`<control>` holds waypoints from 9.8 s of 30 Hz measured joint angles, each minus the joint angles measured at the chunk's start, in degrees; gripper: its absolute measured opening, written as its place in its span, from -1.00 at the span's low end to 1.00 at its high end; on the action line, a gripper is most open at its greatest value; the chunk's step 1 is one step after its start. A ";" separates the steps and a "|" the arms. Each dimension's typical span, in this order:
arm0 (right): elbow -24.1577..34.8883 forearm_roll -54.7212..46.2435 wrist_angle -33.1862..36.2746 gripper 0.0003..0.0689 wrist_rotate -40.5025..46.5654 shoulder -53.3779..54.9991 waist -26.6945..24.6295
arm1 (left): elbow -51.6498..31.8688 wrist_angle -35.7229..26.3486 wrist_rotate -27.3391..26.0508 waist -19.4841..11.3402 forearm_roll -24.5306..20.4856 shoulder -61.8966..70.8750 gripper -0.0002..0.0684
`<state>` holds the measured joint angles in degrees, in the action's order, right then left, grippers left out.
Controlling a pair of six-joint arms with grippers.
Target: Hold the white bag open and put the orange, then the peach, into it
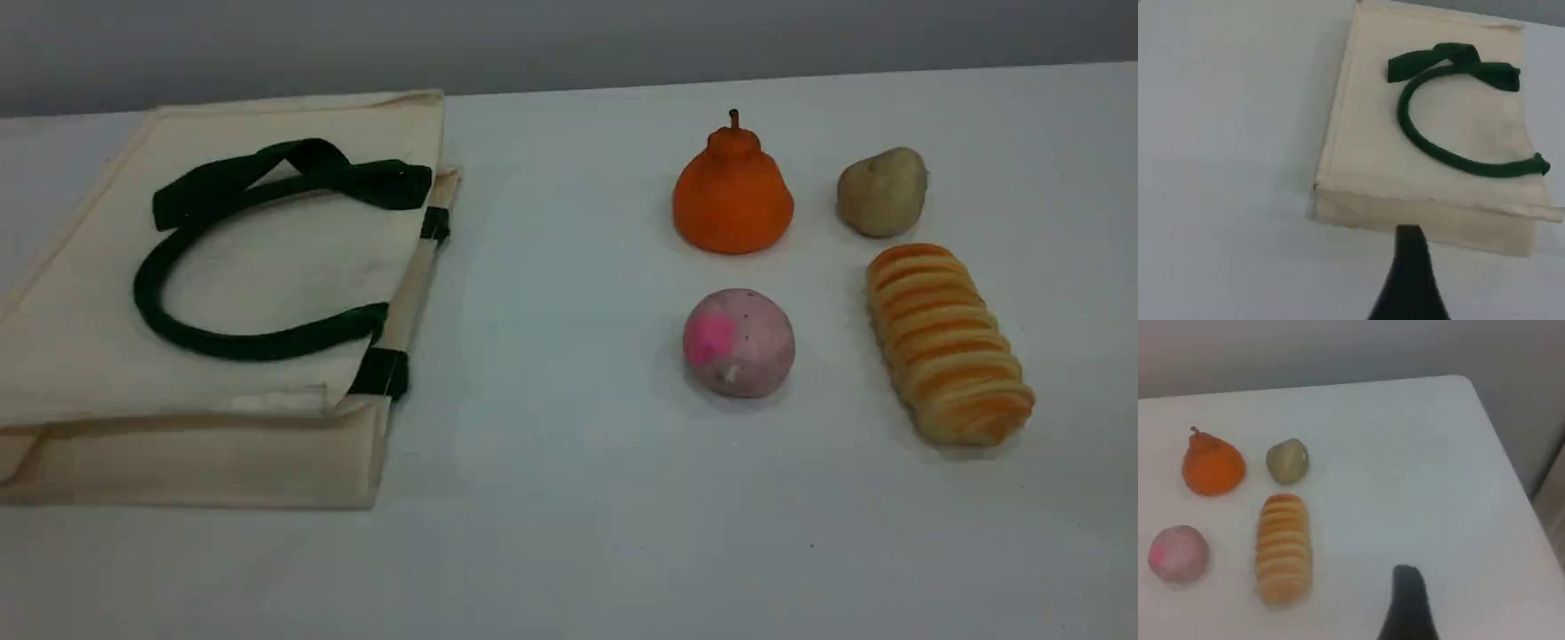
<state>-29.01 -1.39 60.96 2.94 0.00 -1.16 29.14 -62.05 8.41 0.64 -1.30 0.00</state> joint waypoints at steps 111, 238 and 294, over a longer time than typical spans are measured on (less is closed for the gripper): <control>-10.41 40.66 -33.06 0.39 -35.23 60.12 0.00 | 40.83 26.80 2.52 3.58 2.70 118.18 0.48; -34.98 101.49 -33.14 0.39 -92.90 118.02 9.37 | 74.41 -7.93 -16.69 17.96 4.91 93.57 -0.81; -41.60 63.51 -21.52 -0.95 -64.61 102.54 5.10 | 74.41 -7.93 -16.50 17.96 6.01 93.57 -0.81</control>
<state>-70.61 62.12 39.44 -61.67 102.54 3.93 103.55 -69.97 -8.09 18.60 4.71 93.57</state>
